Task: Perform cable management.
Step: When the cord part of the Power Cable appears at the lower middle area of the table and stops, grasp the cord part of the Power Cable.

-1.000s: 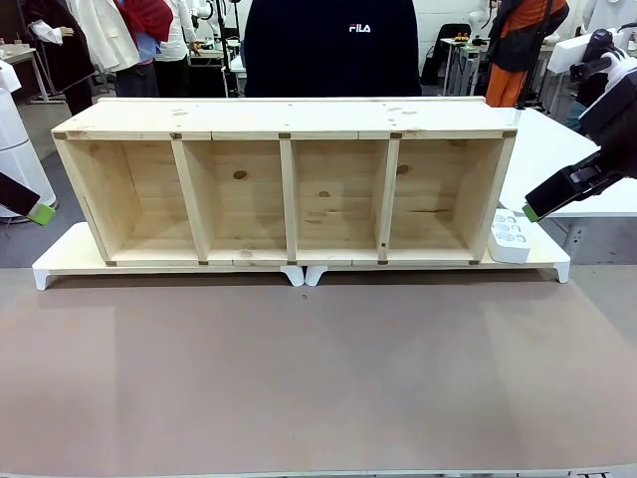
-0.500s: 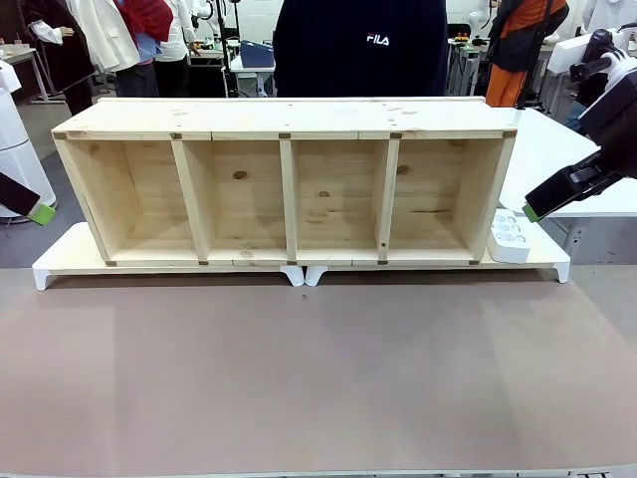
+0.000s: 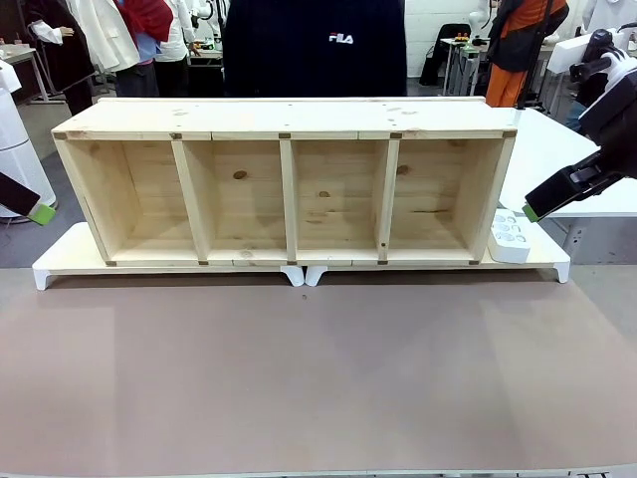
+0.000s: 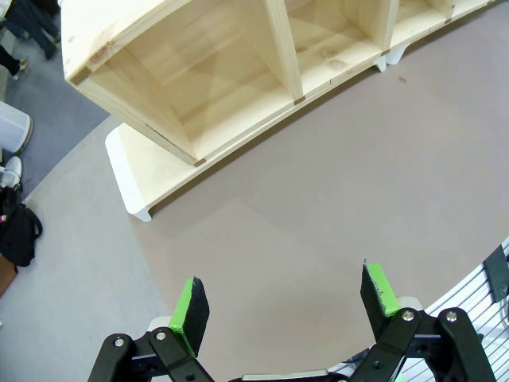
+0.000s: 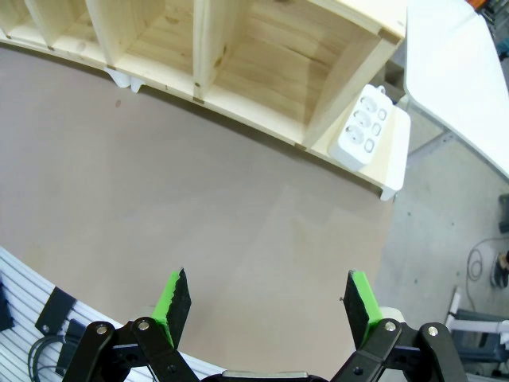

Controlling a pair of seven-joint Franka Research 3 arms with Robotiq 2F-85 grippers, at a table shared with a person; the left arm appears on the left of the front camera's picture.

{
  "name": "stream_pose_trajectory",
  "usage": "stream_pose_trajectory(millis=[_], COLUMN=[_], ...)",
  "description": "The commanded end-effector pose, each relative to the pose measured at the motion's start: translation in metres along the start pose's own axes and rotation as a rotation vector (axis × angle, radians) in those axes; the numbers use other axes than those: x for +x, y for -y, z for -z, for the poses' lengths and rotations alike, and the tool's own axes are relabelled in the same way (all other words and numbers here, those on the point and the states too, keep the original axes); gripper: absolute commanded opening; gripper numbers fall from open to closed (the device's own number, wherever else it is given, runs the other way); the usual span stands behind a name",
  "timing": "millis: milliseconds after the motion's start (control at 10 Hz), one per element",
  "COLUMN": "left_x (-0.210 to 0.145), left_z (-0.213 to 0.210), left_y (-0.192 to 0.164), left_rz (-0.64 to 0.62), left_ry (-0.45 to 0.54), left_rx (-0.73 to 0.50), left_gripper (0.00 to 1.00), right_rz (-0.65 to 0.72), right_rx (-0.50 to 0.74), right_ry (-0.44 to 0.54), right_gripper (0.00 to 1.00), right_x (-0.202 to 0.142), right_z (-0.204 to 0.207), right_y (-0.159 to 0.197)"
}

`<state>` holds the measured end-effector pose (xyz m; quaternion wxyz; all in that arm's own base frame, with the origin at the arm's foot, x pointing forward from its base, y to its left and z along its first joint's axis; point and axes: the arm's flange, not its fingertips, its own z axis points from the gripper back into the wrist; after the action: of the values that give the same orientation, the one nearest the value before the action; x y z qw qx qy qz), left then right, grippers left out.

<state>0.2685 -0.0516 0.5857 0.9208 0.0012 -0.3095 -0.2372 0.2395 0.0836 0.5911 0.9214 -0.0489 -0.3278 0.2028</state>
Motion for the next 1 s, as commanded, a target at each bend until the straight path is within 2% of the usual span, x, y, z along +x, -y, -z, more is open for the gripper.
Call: stream_pose_trajectory(millis=[0,900], left_x=[0.0007,0.0007], left_z=[-0.0004,-0.0004], left_y=[0.0009,0.0009], left_rz=[0.003,0.003], left_ry=[0.005,0.005], left_rx=[-0.002,-0.002], left_gripper=[1.00,1.00], right_rz=[0.001,0.001], right_rx=[0.000,0.000], right_ry=[0.000,0.000], right_gripper=[1.00,1.00], right_x=[0.0005,0.0005], right_z=[0.0009,0.0009], right_y=[0.0003,0.0003])
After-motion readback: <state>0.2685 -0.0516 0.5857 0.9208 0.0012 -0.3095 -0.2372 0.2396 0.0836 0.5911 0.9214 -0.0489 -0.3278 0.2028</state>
